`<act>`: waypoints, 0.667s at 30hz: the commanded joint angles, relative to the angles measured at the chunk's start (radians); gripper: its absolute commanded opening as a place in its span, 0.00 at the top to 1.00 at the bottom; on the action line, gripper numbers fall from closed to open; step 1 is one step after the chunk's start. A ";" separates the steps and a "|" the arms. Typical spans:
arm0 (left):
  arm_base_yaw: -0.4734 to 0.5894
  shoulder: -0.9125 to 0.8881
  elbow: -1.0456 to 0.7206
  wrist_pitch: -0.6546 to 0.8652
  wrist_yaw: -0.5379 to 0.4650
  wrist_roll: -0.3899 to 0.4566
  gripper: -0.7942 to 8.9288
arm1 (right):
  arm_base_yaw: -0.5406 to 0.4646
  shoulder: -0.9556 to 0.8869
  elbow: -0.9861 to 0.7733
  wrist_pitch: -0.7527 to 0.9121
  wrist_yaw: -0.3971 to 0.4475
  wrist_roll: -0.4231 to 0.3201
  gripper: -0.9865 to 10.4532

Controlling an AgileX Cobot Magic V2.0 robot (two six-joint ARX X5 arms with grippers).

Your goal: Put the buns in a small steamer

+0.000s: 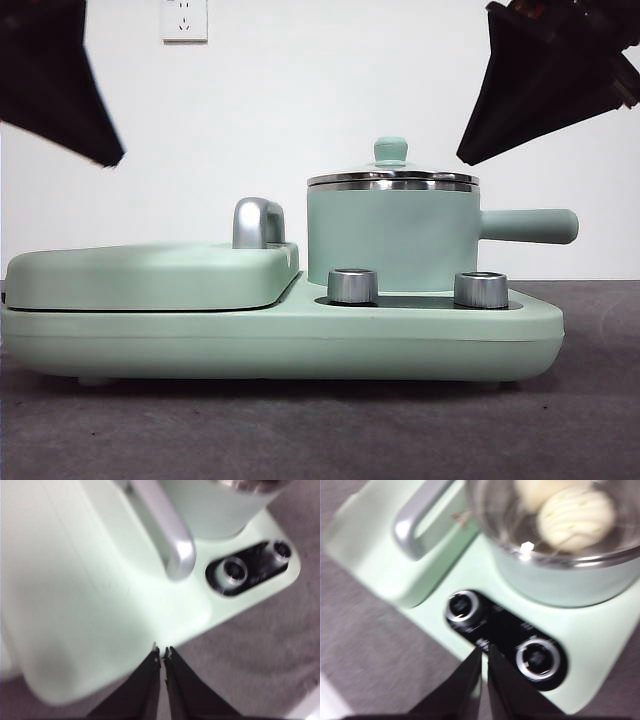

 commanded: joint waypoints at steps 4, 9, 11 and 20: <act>-0.004 -0.003 0.010 -0.008 -0.001 0.013 0.89 | 0.009 0.002 0.017 0.007 -0.006 0.005 0.90; -0.004 -0.003 0.010 -0.010 -0.001 0.013 0.89 | 0.009 0.002 0.017 0.007 -0.003 0.005 0.90; -0.004 -0.006 0.010 -0.010 -0.001 0.013 0.89 | 0.009 0.002 0.017 0.007 -0.003 0.005 0.90; 0.180 -0.194 -0.197 0.275 -0.009 0.255 0.89 | 0.009 0.002 0.017 0.008 -0.003 0.005 0.90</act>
